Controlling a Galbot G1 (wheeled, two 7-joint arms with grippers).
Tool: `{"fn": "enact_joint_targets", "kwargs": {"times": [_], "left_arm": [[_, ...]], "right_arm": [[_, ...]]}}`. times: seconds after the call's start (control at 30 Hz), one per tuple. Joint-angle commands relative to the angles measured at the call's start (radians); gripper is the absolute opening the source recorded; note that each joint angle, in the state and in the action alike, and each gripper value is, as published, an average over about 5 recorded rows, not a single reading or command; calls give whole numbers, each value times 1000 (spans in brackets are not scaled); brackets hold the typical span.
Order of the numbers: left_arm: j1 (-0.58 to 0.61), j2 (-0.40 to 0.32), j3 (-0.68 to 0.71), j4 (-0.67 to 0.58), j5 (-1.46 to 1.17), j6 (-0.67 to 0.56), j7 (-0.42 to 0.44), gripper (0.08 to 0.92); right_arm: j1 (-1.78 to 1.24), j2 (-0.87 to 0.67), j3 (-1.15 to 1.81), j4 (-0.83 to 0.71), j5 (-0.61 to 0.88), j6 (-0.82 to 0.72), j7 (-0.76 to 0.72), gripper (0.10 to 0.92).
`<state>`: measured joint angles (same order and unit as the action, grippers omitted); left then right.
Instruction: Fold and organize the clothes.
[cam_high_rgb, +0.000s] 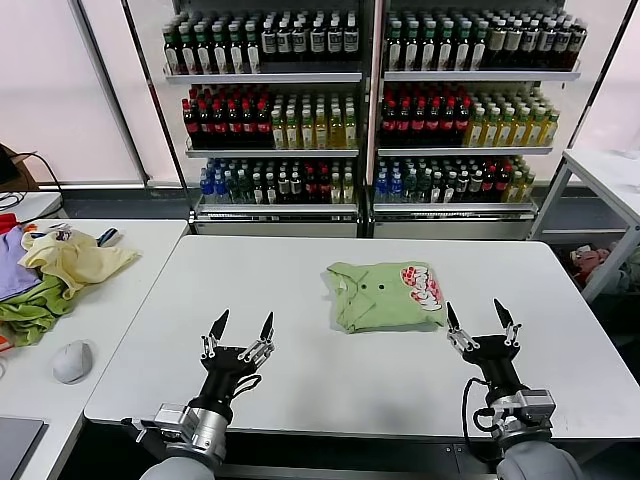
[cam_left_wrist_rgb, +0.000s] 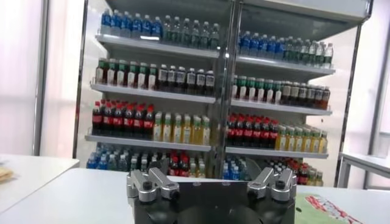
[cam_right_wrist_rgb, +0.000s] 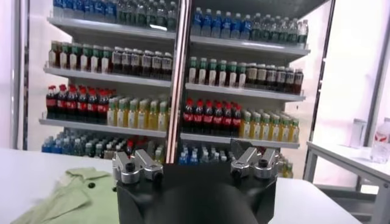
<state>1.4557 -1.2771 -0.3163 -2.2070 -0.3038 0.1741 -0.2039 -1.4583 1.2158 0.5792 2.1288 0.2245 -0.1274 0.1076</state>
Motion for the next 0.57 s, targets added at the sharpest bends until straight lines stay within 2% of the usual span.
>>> {"fn": "enact_joint_targets", "kwargs": {"times": [0.03, 0.57], "left_arm": [[21, -2, -12, -18, 16, -2, 6, 823], [23, -10, -4, -22, 35, -3, 16, 823]], "right_arm": [[-43, 12, -10, 45, -17, 22, 12, 823], [-46, 15, -29, 49, -52, 37, 30, 823]]}}
